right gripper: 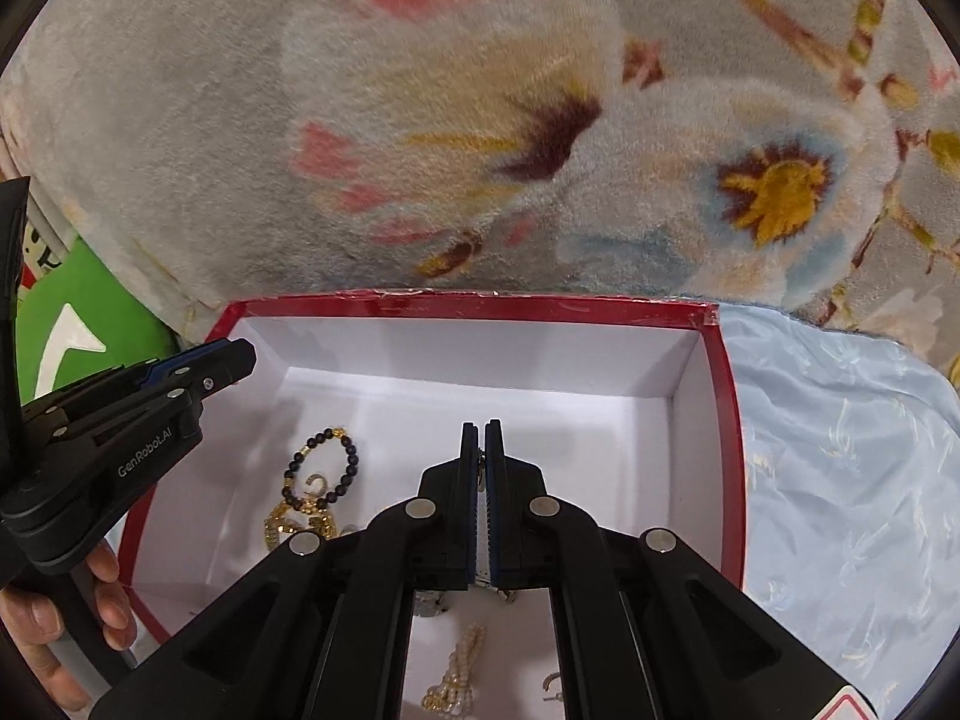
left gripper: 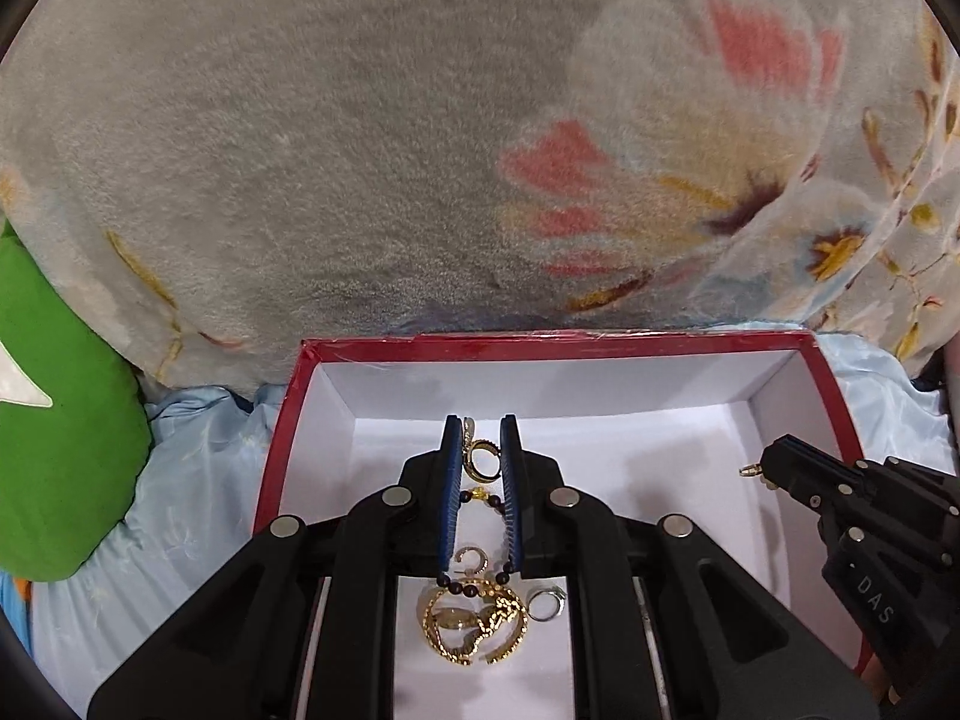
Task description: Organize jewelry
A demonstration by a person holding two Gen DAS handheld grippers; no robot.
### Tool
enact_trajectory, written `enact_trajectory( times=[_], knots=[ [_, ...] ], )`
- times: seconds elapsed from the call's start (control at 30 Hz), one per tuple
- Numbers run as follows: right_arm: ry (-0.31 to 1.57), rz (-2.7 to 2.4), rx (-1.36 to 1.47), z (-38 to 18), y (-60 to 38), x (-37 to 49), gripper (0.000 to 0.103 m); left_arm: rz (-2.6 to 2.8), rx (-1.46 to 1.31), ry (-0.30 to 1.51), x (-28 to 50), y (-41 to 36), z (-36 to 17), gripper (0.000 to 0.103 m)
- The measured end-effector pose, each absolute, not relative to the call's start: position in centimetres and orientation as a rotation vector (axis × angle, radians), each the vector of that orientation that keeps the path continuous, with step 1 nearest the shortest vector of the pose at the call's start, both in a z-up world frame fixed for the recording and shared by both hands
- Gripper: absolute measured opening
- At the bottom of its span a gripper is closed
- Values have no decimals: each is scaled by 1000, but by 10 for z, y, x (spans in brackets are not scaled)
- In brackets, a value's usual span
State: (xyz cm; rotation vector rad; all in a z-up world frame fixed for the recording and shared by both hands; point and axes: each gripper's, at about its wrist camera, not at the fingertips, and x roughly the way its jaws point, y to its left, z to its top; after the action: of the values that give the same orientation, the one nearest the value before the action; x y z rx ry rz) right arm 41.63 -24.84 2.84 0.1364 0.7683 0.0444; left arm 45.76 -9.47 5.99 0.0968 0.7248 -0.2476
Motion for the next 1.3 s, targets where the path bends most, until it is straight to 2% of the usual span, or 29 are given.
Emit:
enact_trajectory(
  times=[0.33,0.37,0.4,0.47,1.2,1.3],
  knots=[
    [780,26,114,15,-247,427,2,-227,110,749,472,-99,40,13],
    [781,30,121,15,-246,428,3,-216,114,751,473,-99,38,20],
    [779,30,125,15,-247,427,3,-208,115,757,474,-100,37,40],
    [775,29,132,14,-248,427,6,-190,106,744,473,-98,39,58],
    [793,32,110,7,-245,428,7,-206,85,745,473,-97,37,58],
    [785,17,94,8,-243,425,10,-191,91,748,471,-96,36,58]
  ],
)
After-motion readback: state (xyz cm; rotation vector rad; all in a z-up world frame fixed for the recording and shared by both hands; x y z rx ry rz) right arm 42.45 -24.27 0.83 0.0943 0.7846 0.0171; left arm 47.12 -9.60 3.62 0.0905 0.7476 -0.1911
